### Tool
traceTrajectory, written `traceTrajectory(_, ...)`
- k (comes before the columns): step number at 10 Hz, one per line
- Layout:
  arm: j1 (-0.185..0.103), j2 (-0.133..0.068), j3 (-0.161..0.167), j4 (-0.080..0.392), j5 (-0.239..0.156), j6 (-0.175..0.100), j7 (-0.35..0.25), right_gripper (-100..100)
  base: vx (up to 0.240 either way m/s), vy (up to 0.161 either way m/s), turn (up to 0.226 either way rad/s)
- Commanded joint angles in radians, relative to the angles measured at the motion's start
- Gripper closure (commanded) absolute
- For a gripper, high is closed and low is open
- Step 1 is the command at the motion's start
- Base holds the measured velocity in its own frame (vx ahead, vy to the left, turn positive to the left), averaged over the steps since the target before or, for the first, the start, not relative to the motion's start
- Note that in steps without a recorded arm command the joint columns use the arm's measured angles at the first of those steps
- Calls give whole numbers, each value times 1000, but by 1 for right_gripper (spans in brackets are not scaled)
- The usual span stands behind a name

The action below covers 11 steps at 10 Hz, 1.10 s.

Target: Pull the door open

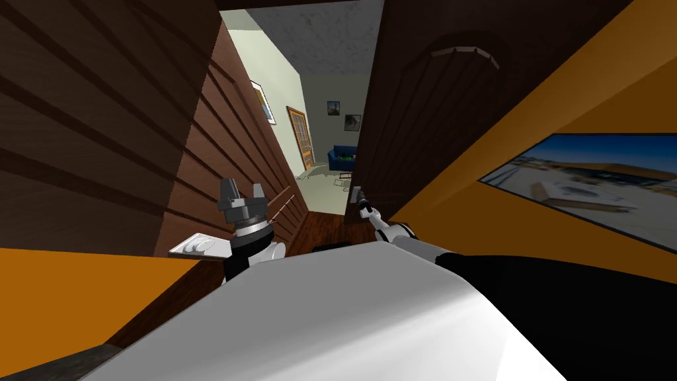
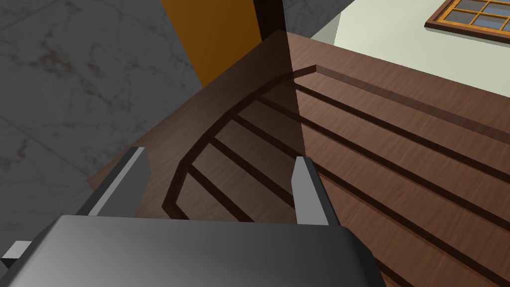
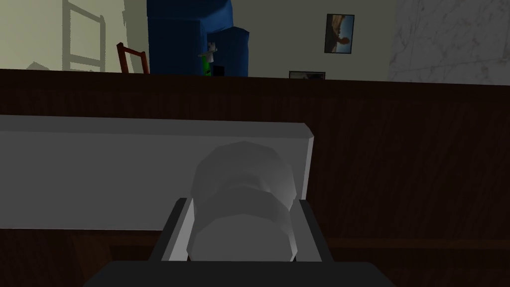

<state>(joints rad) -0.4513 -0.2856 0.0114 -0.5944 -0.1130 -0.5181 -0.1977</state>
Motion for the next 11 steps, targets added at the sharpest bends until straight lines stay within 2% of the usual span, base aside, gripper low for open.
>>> traceTrajectory(1, 0, 0, 0, 0, 0, 0, 0, 100, -74, -41, 28)
traceTrajectory(2, 2, -2, 20, -1, 6, -3, -17, 100, -116, -66, 68)
traceTrajectory(5, 1, -8, 46, -6, 14, -9, -40, 100, -187, -81, 86)
traceTrajectory(11, 0, -23, 118, -18, 36, -23, -102, 100, -223, -139, 102)
